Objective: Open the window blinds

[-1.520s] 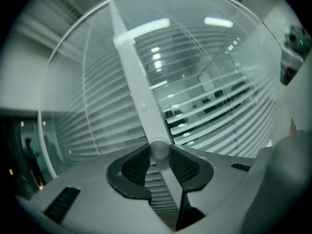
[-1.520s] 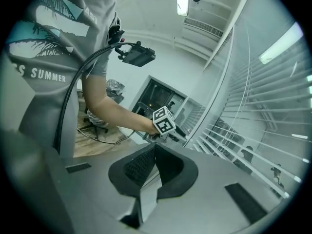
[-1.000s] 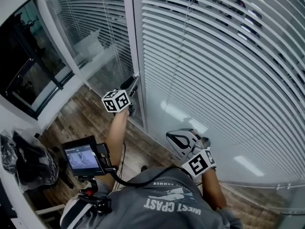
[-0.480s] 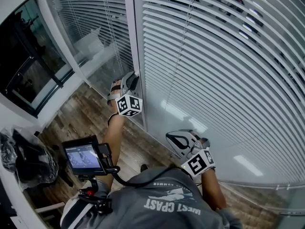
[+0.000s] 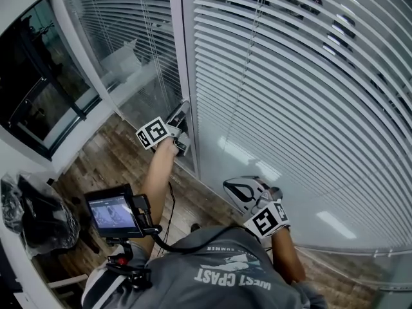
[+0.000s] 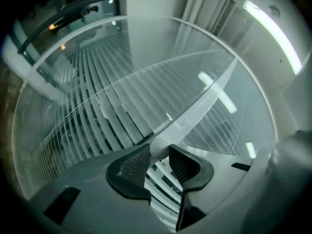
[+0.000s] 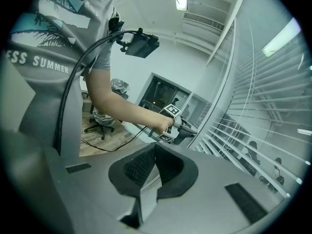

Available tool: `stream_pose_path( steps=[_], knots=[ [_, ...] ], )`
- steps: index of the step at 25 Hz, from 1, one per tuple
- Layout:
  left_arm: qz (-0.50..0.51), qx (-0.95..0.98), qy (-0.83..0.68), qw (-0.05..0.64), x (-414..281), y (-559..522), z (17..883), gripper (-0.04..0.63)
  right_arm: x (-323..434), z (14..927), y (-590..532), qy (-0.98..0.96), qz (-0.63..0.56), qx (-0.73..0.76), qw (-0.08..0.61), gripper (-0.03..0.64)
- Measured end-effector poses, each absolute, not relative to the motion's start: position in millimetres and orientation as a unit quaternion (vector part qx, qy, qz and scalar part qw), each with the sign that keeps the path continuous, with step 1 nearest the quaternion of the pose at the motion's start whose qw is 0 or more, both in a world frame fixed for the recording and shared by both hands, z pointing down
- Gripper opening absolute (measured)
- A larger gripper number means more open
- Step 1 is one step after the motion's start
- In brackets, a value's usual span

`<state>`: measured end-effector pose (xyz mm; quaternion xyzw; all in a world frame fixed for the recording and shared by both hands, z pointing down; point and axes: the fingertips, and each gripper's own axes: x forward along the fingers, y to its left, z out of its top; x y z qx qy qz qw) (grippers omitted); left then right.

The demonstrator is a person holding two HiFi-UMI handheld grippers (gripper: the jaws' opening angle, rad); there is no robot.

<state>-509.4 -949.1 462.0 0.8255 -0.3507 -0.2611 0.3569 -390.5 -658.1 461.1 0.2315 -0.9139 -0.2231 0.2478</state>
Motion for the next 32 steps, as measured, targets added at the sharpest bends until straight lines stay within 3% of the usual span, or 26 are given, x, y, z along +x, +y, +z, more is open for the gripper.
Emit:
stream_pose_path(
  steps=[2,4,7,9,11,14,17,19,23,25,27,32],
  knots=[
    [-0.263,0.827,-0.352,0.351,-507.4,-950.9,458.3,0.127,-389.0,459.9,-659.7,-0.914,-0.221,0.232,0.250,-0.004],
    [-0.192,0.856,-0.403,0.260,-507.7,-950.9,455.8,0.127,-388.8,459.9,-662.4,-0.914,-0.220,0.231,0.252,-0.004],
    [0.041,0.857,-0.512,-0.038,-512.4,-942.7,454.2,0.177,-389.1,464.4,-662.8,-0.914,-0.219,0.229,0.252,-0.003],
    [0.163,0.818,-0.520,-0.186,-508.2,-940.8,455.0,0.186,-388.0,467.8,-664.0,-0.914,-0.218,0.229,0.253,-0.003],
    [0.235,0.792,-0.502,-0.258,-498.2,-944.2,456.6,0.184,-388.1,467.7,-665.9,-0.914,-0.216,0.228,0.255,-0.005],
    [0.275,0.772,-0.486,-0.304,-490.3,-945.3,457.6,0.136,-391.3,466.0,-666.8,-0.916,-0.214,0.223,0.255,-0.005],
    [0.249,0.790,-0.492,-0.269,-493.2,-946.0,466.1,0.129,-393.9,476.5,-669.1,-0.917,-0.213,0.223,0.253,-0.004],
    [0.188,0.828,-0.495,-0.186,-496.5,-946.6,466.7,0.129,-395.3,479.1,-669.9,-0.917,-0.212,0.223,0.252,-0.004],
    [-0.088,0.884,-0.432,0.152,-506.3,-950.0,458.3,0.127,-396.1,475.1,-670.4,-0.918,-0.211,0.222,0.252,-0.004],
    [-0.193,0.861,-0.381,0.276,-509.1,-952.1,457.7,0.127,-396.2,474.9,-671.2,-0.918,-0.210,0.222,0.252,-0.004],
    [-0.223,0.850,-0.363,0.308,-509.3,-952.8,457.8,0.127,-395.9,475.8,-672.2,-0.918,-0.209,0.222,0.253,-0.003],
    [-0.203,0.861,-0.371,0.283,-507.5,-951.9,458.4,0.127,-395.3,479.4,-674.1,-0.918,-0.206,0.222,0.255,-0.003]
  ],
)
